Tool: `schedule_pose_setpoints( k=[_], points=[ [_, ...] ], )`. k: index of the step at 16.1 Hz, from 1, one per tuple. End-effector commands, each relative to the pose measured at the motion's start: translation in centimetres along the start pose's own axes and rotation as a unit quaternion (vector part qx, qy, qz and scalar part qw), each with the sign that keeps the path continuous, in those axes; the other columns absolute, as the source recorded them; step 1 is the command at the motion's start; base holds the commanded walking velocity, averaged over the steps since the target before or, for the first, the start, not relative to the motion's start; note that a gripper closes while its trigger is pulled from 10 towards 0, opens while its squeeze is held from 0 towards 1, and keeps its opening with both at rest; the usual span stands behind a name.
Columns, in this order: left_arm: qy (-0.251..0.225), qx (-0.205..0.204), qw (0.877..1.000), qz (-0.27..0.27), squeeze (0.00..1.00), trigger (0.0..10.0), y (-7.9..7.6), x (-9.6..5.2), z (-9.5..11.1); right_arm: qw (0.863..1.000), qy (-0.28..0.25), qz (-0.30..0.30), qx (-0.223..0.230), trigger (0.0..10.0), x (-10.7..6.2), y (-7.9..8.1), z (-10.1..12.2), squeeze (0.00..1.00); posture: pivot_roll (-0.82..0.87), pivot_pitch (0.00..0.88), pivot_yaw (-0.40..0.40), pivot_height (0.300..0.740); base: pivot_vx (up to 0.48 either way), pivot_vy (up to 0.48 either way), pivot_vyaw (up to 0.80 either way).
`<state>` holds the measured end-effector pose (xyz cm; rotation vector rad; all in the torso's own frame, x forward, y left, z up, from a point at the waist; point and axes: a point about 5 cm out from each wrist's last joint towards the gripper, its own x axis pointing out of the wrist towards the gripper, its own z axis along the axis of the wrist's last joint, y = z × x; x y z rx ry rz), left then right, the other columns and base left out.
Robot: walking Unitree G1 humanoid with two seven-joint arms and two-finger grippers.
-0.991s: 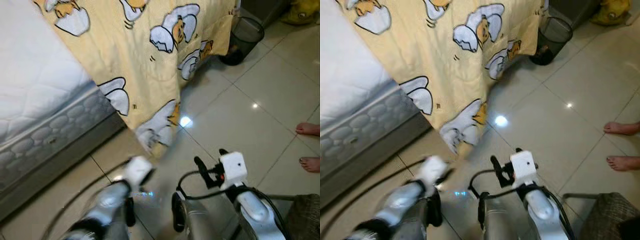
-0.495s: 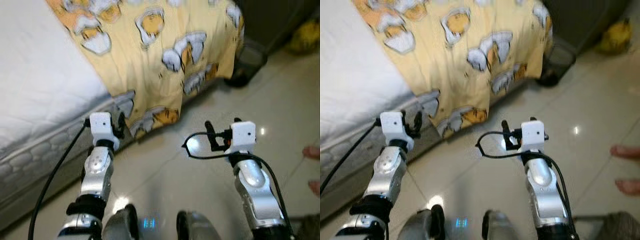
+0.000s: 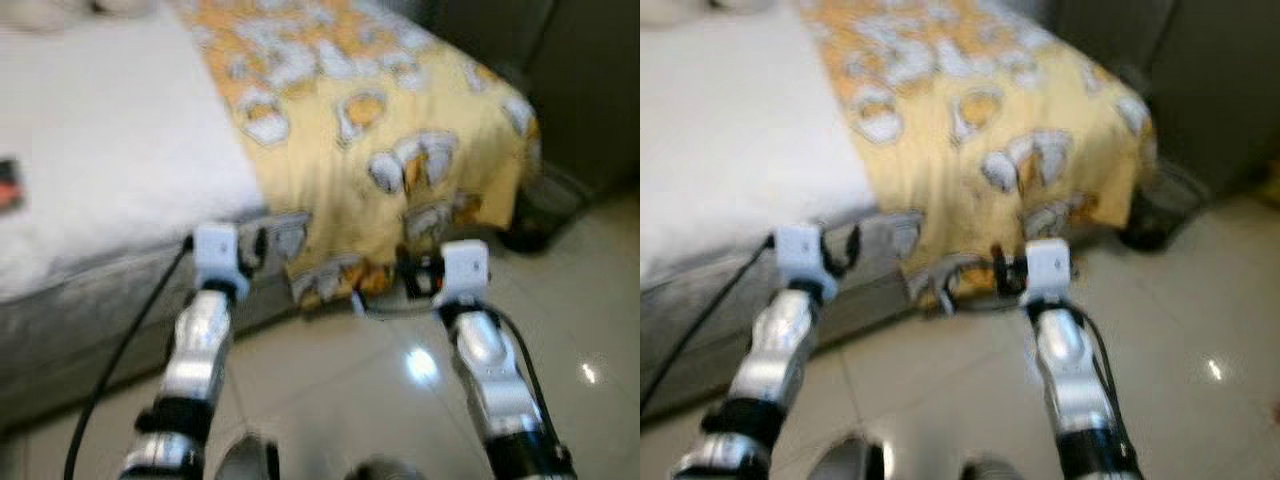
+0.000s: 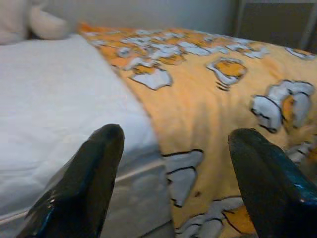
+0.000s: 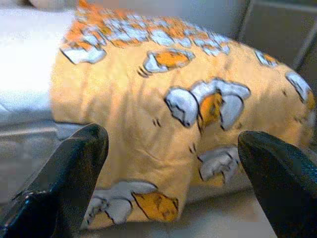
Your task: Clean up the room
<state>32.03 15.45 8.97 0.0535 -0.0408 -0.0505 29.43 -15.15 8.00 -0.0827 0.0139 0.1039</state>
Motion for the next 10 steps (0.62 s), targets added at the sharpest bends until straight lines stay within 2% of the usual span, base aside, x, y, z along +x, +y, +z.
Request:
schedule_pose_setpoints(
  k=[1, 6, 10],
  points=[
    [0.011, 0.009, 1.0, -0.004, 0.0, 10.0, -0.2, 0.4, 0.1, 1.0, 0.005, -0.008, 0.004, 10.0, 0.1, -0.3, -0.4, 1.0, -0.13, 0.024, 0.011, 0.74, 0.0, -0.465, 0.73],
    [0.02, 0.027, 0.999, -0.031, 0.0, 10.0, -1.6, 1.3, 0.6, 1.0, 0.008, -0.013, 0.009, 10.0, 0.2, -0.3, -1.1, 1.0, -0.14, 0.008, 0.029, 0.74, 0.0, -0.455, 0.71],
    [0.025, 0.029, 0.999, -0.03, 0.0, 10.0, -1.8, 1.4, 0.4, 1.0, 0.008, -0.013, 0.008, 10.0, 0.2, -0.4, -1.3, 1.0, -0.14, 0.009, 0.031, 0.74, 0.0, -0.442, 0.7]
  ],
)
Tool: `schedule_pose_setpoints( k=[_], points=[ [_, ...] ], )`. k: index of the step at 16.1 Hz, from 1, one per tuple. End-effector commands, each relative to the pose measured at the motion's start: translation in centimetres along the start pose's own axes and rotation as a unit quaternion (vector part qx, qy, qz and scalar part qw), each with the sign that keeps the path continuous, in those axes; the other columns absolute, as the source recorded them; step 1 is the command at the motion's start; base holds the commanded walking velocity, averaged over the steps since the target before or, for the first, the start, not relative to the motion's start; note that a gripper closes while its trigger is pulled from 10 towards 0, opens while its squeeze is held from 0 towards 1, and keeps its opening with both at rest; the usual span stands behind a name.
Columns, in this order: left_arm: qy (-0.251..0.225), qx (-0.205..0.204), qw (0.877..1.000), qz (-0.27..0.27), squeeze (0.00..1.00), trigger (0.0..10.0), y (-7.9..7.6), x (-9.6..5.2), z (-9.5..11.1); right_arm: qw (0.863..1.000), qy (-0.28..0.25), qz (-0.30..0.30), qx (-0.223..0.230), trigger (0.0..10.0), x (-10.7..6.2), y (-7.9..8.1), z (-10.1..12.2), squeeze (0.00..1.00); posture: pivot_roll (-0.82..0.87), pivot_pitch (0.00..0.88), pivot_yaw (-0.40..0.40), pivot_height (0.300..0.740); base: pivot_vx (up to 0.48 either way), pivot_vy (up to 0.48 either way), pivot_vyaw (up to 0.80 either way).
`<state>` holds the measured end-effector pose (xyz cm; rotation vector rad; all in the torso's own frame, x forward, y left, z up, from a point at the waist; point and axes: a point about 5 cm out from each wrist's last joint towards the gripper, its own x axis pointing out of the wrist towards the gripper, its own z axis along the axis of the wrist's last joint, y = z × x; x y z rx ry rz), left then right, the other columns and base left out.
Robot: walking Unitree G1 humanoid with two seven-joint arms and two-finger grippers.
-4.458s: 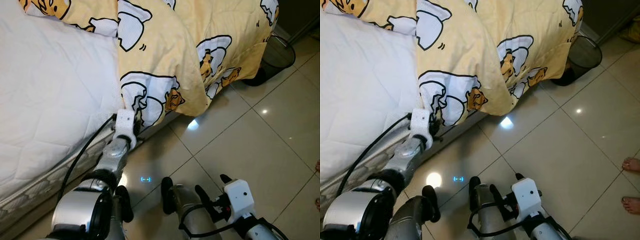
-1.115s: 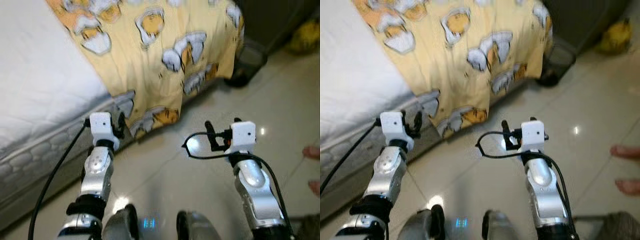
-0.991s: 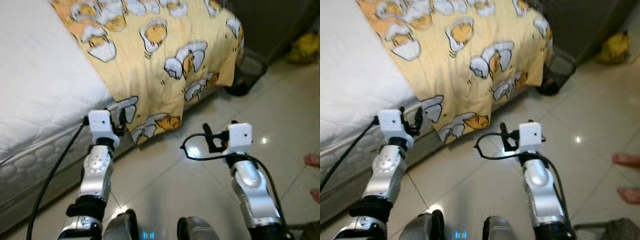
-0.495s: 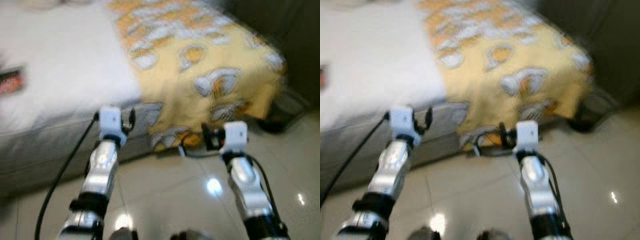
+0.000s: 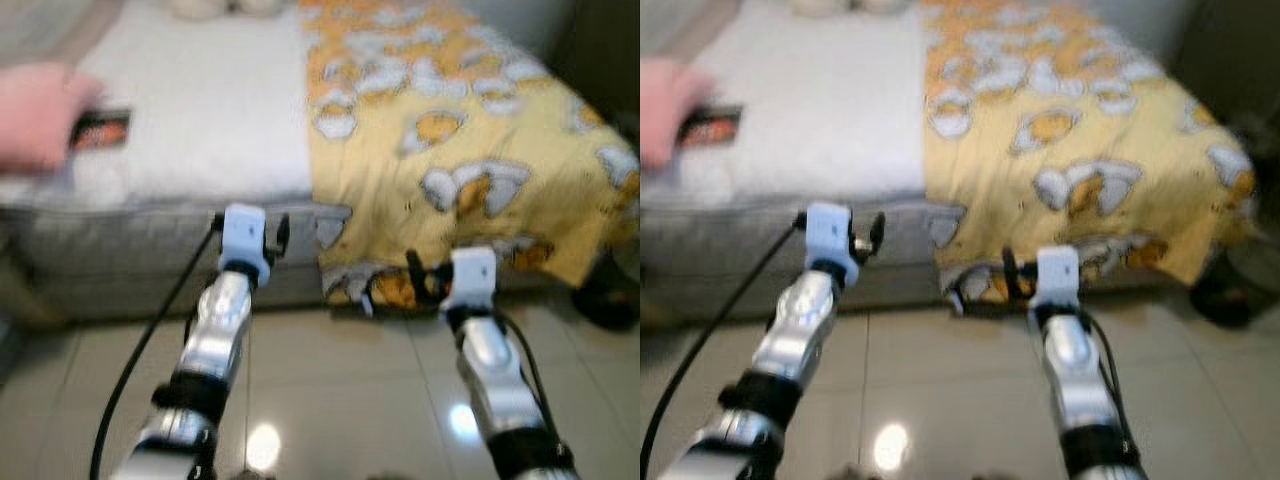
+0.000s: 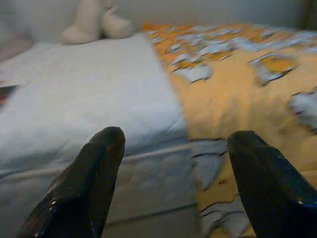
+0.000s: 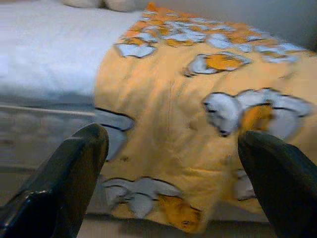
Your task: Clean up the room
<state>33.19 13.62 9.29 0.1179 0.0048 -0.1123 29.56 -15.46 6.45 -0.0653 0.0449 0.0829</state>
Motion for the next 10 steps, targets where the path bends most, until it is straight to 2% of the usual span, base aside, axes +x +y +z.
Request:
schedule_pose_setpoints(
  k=[1, 3, 5, 6, 10],
  points=[
    [0.009, -0.005, 1.0, 0.006, 0.0, 10.0, 0.0, 0.1, -0.2, 1.0, -0.007, -0.005, -0.003, 10.0, 0.1, -0.3, 0.2, 1.0, -0.15, 0.017, 0.03, 0.74, 0.0, -0.442, 0.69],
    [0.018, -0.01, 1.0, 0.01, 0.0, 10.0, -0.1, 0.0, -0.5, 1.0, -0.005, -0.005, -0.005, 10.0, 0.1, -0.5, 0.0, 1.0, -0.15, 0.017, 0.03, 0.74, 0.0, -0.442, 0.69],
    [0.014, -0.013, 1.0, 0.021, 0.0, 10.0, -0.2, 0.1, -0.5, 1.0, -0.002, 0.018, -0.018, 10.0, 0.1, 0.2, -0.2, 1.0, -0.15, 0.019, 0.028, 0.74, 0.191, -0.144, 0.68],
    [0.007, -0.008, 1.0, 0.023, 0.0, 10.0, -0.2, 0.2, -0.3, 0.999, -0.002, 0.035, -0.03, 10.0, 0.0, 0.8, -0.2, 0.0, -0.15, 0.02, 0.028, 0.74, 0.0, 0.0, 0.0],
    [-0.015, -0.026, 0.999, 0.022, 0.0, 10.0, 1.4, -1.0, -0.6, 1.0, -0.019, 0.024, 0.001, 10.0, -0.2, 0.7, 0.2, 0.0, -0.15, 0.026, 0.029, 0.74, 0.0, 0.0, 0.0]
  ],
)
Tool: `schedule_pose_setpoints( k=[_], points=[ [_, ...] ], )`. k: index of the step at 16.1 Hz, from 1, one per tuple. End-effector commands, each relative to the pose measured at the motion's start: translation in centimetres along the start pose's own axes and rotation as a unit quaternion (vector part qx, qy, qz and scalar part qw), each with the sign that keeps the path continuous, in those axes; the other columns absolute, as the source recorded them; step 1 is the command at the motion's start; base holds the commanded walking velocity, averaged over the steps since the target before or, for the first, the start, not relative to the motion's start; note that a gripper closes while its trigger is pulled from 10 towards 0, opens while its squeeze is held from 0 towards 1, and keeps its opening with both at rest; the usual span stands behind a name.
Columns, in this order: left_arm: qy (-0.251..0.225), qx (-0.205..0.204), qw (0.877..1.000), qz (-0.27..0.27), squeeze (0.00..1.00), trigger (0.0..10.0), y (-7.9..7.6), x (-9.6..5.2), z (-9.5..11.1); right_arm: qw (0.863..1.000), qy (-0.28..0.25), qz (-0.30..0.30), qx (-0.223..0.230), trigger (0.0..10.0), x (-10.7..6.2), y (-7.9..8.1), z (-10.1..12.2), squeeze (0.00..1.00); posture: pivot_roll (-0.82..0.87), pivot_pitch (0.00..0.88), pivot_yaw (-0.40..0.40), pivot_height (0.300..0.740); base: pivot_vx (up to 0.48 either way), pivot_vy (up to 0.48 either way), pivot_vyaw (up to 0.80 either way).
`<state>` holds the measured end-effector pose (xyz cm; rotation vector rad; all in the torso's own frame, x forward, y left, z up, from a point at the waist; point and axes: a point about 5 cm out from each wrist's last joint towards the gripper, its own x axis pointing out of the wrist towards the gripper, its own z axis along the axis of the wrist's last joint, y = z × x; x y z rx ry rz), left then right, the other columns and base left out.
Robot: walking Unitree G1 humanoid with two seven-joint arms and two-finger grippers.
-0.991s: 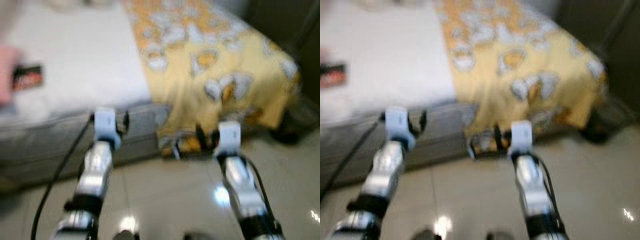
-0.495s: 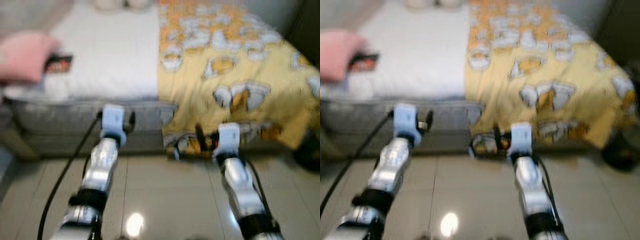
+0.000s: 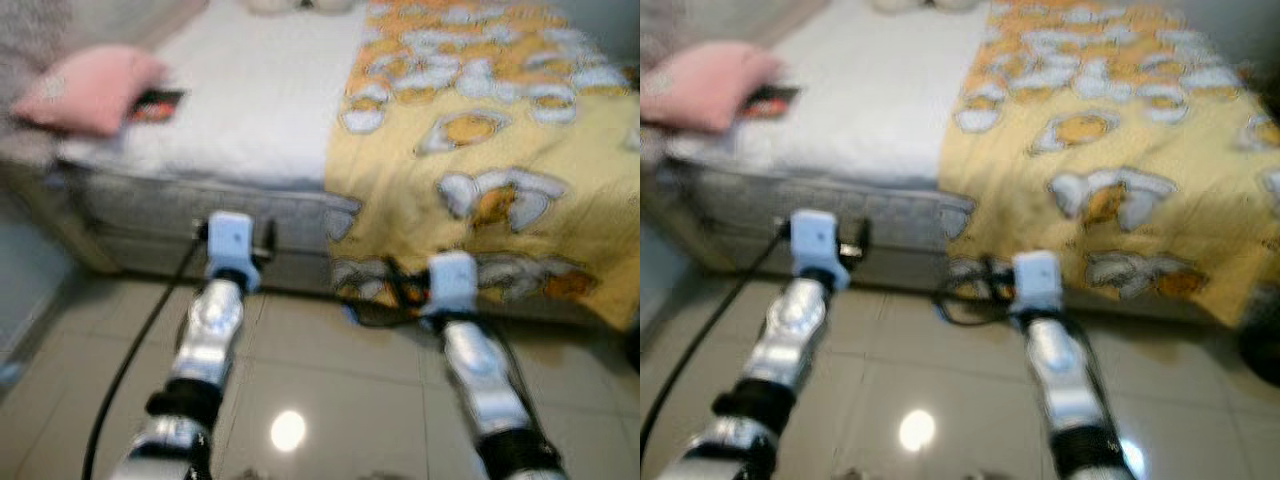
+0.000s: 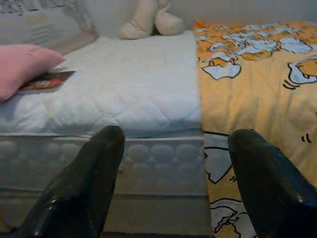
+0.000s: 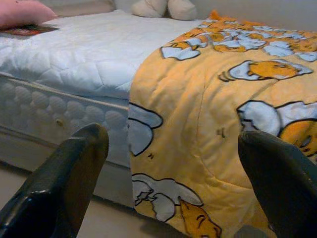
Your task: Clean up the room
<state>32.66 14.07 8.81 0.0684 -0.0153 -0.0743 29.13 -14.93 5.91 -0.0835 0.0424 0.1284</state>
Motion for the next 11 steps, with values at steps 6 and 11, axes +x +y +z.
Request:
schedule_pose_setpoints(
  k=[6, 11],
  points=[
    [-0.007, 0.011, 1.0, -0.002, 0.0, 10.0, 1.0, 0.1, 0.4, 1.0, -0.016, 0.015, 0.02, 10.0, 1.2, 0.8, 0.9, 0.0, -0.11, 0.013, 0.017, 0.74, 0.0, -0.353, 0.52],
    [0.009, 0.011, 1.0, 0.008, 0.0, 10.0, 1.2, -0.2, -0.1, 1.0, -0.01, 0.018, 0.021, 10.0, 1.3, 0.6, 0.7, 0.0, -0.1, 0.017, 0.016, 0.74, 0.259, -0.4, 0.59]
  ],
)
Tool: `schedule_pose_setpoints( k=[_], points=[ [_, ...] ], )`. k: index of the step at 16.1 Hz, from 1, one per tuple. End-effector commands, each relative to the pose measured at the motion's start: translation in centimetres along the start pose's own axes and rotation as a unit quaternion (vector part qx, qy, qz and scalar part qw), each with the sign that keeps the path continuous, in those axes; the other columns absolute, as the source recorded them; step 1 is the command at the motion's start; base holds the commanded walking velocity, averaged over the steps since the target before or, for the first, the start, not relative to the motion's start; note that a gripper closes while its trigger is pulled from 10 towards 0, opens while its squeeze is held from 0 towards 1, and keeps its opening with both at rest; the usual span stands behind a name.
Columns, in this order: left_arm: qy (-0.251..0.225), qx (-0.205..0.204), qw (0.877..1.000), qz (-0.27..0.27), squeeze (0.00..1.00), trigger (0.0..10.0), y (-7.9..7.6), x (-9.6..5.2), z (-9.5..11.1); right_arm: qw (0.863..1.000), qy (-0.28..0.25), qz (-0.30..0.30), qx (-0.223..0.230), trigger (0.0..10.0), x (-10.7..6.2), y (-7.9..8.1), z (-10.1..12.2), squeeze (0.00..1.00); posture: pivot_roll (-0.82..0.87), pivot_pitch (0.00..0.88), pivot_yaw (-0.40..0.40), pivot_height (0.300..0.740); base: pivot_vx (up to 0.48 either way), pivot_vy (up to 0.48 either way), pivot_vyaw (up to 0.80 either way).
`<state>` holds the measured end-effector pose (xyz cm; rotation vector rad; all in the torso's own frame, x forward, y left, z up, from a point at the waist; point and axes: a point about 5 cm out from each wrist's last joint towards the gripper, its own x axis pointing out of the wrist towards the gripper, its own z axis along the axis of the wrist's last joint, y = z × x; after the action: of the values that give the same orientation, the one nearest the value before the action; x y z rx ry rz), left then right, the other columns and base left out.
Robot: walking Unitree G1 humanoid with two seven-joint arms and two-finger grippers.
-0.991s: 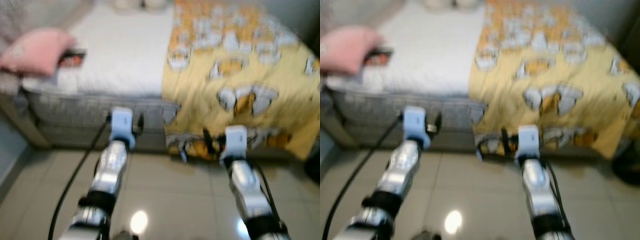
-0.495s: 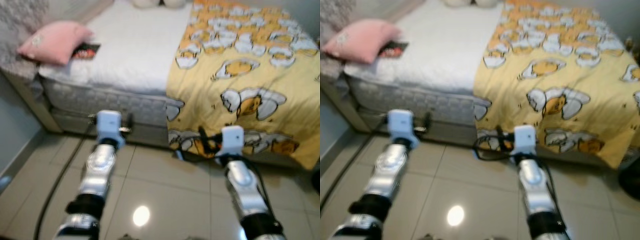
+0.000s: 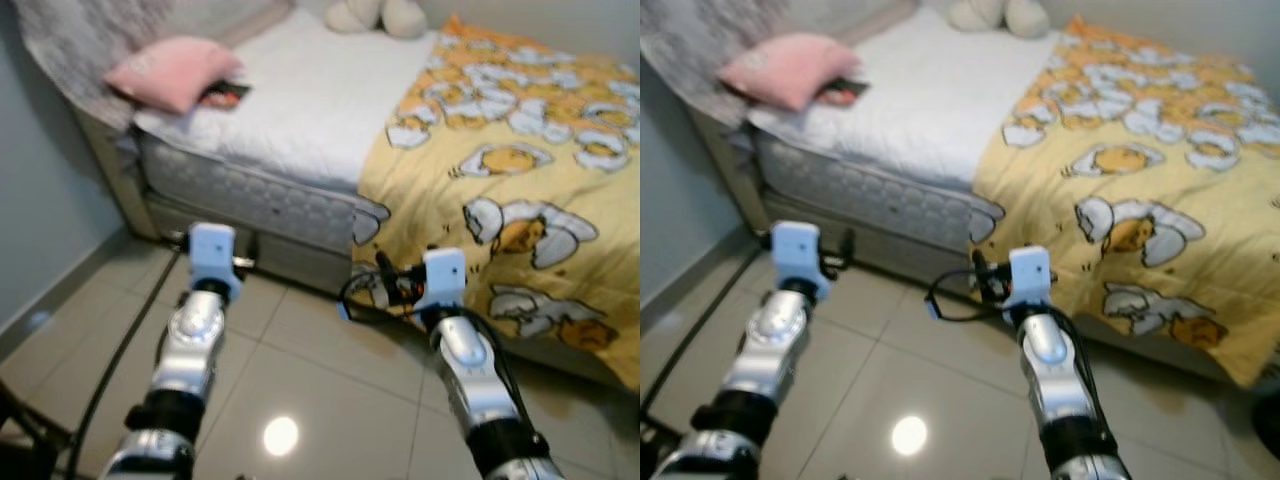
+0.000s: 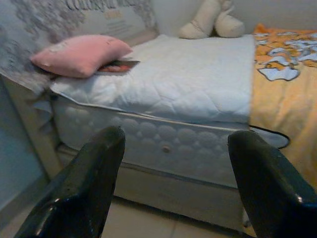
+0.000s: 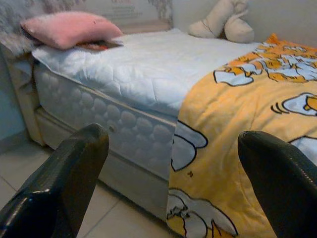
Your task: Clean up the room
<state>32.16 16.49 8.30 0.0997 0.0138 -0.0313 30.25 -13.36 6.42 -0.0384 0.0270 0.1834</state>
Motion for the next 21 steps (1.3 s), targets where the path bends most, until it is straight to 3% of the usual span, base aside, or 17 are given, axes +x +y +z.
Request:
schedule_pose_setpoints(
  k=[1, 9, 11, 14, 15, 16, 17, 19, 21],
  points=[
    [-0.006, -0.004, 1.0, -0.012, 0.0, 10.0, -1.1, 0.4, 0.5, 1.0, 0.0, -0.009, 0.0, 10.0, 0.0, -0.8, 0.0, 0.0, -0.1, 0.018, 0.015, 0.74, 0.259, -0.401, 0.57],
    [0.012, 0.004, 1.0, 0.013, 0.0, 10.0, -0.5, 0.1, -0.1, 1.0, 0.006, 0.008, -0.003, 10.0, 0.1, -0.3, -0.4, 0.0, -0.08, 0.012, 0.012, 0.74, 0.273, -0.391, 0.56],
    [0.012, -0.024, 0.999, 0.038, 0.0, 10.0, 0.3, -0.6, -0.7, 1.0, 0.009, 0.013, -0.002, 10.0, 0.1, -0.4, -0.5, 0.0, -0.07, 0.008, 0.006, 0.74, 0.167, -0.148, 0.55],
    [0.018, -0.029, 0.998, 0.055, 0.0, 10.0, 2.3, -4.1, -2.6, 1.0, 0.009, 0.022, 0.007, 10.0, -0.6, -0.8, -0.9, 0.0, -0.06, 0.0, 0.003, 0.74, 0.0, 0.0, 0.55],
    [0.024, -0.024, 0.999, 0.035, 0.0, 10.0, 2.3, -6.0, -3.6, 0.999, 0.01, 0.032, 0.003, 10.0, -1.2, -1.0, -1.1, 0.0, -0.04, 0.0, -0.003, 0.74, 0.0, 0.0, 0.55],
    [0.049, -0.003, 0.999, -0.017, 0.0, 10.0, 1.5, -10.7, -5.7, 0.997, 0.023, 0.07, -0.015, 10.0, -3.2, -1.1, -2.2, 0.0, -0.04, 0.0, -0.009, 0.74, 0.0, 0.0, 0.56],
    [0.058, -0.008, 0.998, -0.011, 0.0, 10.0, 1.2, -11.8, -6.1, 0.996, 0.038, 0.08, -0.018, 10.0, -4.1, -1.3, -2.9, 0.0, -0.02, 0.0, -0.015, 0.74, 0.0, 0.0, 0.56],
    [0.057, -0.022, 0.998, 0.026, 0.0, 10.0, 1.2, -10.5, -5.7, 0.995, 0.058, 0.077, -0.011, 10.0, -4.2, -1.5, -3.7, 0.0, -0.01, 0.0, -0.029, 0.74, 0.0, 0.0, 0.55],
    [0.046, -0.029, 0.998, 0.043, 0.0, 10.0, 1.1, -8.9, -4.7, 0.995, 0.053, 0.088, 0.003, 10.0, -3.0, -0.7, -3.3, 0.0, -0.01, 0.0, -0.031, 0.74, 0.0, 0.0, 0.55]
  ],
)
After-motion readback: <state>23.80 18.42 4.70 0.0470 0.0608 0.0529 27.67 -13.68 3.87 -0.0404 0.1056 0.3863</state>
